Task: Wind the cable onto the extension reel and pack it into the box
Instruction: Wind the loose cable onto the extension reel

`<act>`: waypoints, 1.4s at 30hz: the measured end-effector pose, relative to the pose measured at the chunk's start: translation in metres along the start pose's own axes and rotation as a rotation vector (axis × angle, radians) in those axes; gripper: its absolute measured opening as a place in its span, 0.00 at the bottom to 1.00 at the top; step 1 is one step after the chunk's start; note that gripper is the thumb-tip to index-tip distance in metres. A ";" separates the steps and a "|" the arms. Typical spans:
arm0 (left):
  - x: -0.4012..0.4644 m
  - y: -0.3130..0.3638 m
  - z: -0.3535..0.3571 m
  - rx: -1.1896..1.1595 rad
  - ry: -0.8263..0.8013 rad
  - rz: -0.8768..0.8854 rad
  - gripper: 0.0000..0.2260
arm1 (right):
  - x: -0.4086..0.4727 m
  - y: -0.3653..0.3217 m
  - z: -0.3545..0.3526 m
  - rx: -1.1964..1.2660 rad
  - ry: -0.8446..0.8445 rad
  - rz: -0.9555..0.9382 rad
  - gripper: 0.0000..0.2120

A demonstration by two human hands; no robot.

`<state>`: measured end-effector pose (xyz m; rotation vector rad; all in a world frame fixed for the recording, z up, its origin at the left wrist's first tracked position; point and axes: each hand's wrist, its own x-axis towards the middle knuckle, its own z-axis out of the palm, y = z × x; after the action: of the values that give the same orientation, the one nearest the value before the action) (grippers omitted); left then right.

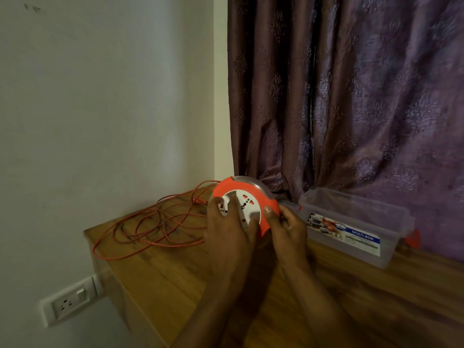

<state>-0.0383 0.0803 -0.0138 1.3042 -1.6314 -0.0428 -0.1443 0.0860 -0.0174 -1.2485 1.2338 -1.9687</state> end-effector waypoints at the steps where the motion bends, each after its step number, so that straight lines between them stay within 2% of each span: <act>1: 0.003 0.001 -0.002 0.032 -0.019 0.017 0.28 | 0.000 0.001 -0.001 -0.002 0.001 0.003 0.03; 5: 0.006 0.000 -0.006 0.140 -0.118 0.144 0.26 | 0.002 0.004 -0.005 -0.001 0.011 0.049 0.03; 9: 0.002 -0.013 -0.007 0.191 -0.154 0.471 0.28 | 0.005 0.002 -0.013 0.027 -0.002 0.075 0.03; 11: 0.003 -0.020 -0.009 0.217 -0.192 0.530 0.29 | 0.006 0.002 -0.015 0.030 -0.005 0.084 0.03; 13: 0.000 -0.024 -0.010 0.172 -0.192 0.464 0.29 | 0.006 0.002 -0.015 0.027 0.005 0.089 0.03; 16: -0.010 -0.024 -0.009 0.002 -0.030 0.261 0.24 | 0.006 -0.001 -0.014 0.014 0.026 0.078 0.02; 18: -0.012 -0.019 -0.008 -0.046 0.023 0.129 0.22 | 0.006 -0.004 -0.013 0.004 0.032 0.044 0.02; 20: -0.012 -0.013 -0.005 -0.055 0.017 0.102 0.24 | 0.004 -0.007 -0.011 -0.004 0.029 0.002 0.02; 23: -0.010 -0.002 -0.001 0.007 0.045 0.156 0.24 | 0.002 -0.008 -0.007 -0.025 0.020 -0.061 0.03; 29: -0.002 0.007 0.005 0.039 0.035 -0.007 0.26 | 0.001 -0.006 -0.006 -0.023 0.013 -0.075 0.05; 37: 0.011 0.012 0.001 0.126 -0.041 0.037 0.26 | 0.003 0.002 -0.010 -0.021 0.018 -0.036 0.05; 42: 0.005 -0.001 0.003 0.230 -0.122 0.380 0.31 | 0.008 -0.005 -0.017 -0.024 0.021 -0.034 0.03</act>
<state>-0.0395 0.0751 -0.0124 1.1552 -2.0122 0.3094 -0.1623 0.0894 -0.0124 -1.2718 1.2582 -2.0011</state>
